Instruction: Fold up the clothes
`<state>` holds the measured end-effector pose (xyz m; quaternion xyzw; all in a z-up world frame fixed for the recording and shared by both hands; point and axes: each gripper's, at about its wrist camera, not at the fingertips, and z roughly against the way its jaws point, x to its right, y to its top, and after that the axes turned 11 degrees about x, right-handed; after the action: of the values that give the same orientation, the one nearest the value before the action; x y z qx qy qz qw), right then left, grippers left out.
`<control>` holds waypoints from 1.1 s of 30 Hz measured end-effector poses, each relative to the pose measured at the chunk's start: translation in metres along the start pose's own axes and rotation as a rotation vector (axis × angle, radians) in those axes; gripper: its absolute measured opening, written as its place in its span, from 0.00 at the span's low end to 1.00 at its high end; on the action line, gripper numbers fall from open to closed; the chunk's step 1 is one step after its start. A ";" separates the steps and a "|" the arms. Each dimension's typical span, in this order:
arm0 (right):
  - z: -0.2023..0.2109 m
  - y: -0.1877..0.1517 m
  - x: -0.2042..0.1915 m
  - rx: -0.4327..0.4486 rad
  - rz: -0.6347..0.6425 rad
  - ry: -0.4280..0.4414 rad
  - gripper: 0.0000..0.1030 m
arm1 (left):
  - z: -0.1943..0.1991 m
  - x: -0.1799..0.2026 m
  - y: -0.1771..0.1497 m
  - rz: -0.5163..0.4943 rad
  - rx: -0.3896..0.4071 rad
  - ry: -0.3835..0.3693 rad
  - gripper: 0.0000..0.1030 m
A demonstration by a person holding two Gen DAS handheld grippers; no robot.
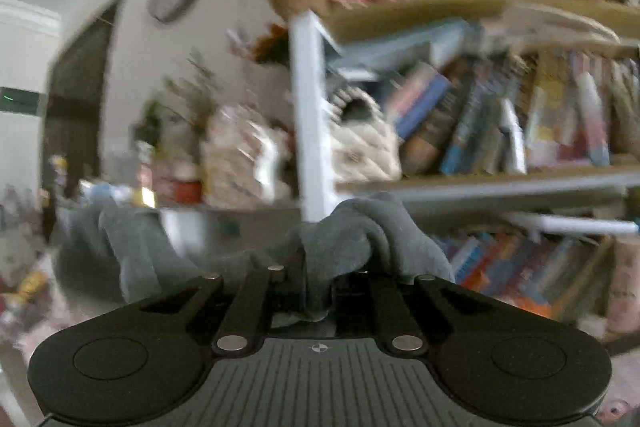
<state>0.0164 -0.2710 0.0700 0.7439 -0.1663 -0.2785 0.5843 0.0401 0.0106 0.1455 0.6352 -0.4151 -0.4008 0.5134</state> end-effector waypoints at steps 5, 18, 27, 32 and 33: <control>0.008 0.011 0.018 0.024 -0.046 -0.101 0.18 | -0.043 0.018 -0.060 -0.022 -0.345 -0.090 0.13; -0.002 -0.003 0.039 -0.067 -0.138 -0.224 0.18 | -0.001 -0.007 -0.118 0.080 -0.525 -0.179 0.81; -0.011 -0.014 0.066 -0.125 -0.179 -0.338 0.20 | 0.048 -0.052 -0.111 0.100 -0.468 -0.071 0.83; -0.001 -0.015 0.087 -0.126 -0.263 -0.430 0.20 | 0.068 -0.068 -0.121 0.095 -0.482 -0.025 0.83; 0.002 -0.015 0.091 -0.123 -0.276 -0.446 0.20 | 0.071 -0.070 -0.122 0.095 -0.484 -0.021 0.83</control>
<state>0.0859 -0.3203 0.0355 0.6430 -0.1710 -0.5219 0.5338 -0.0356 0.0693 0.0199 0.4694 -0.3419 -0.4705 0.6644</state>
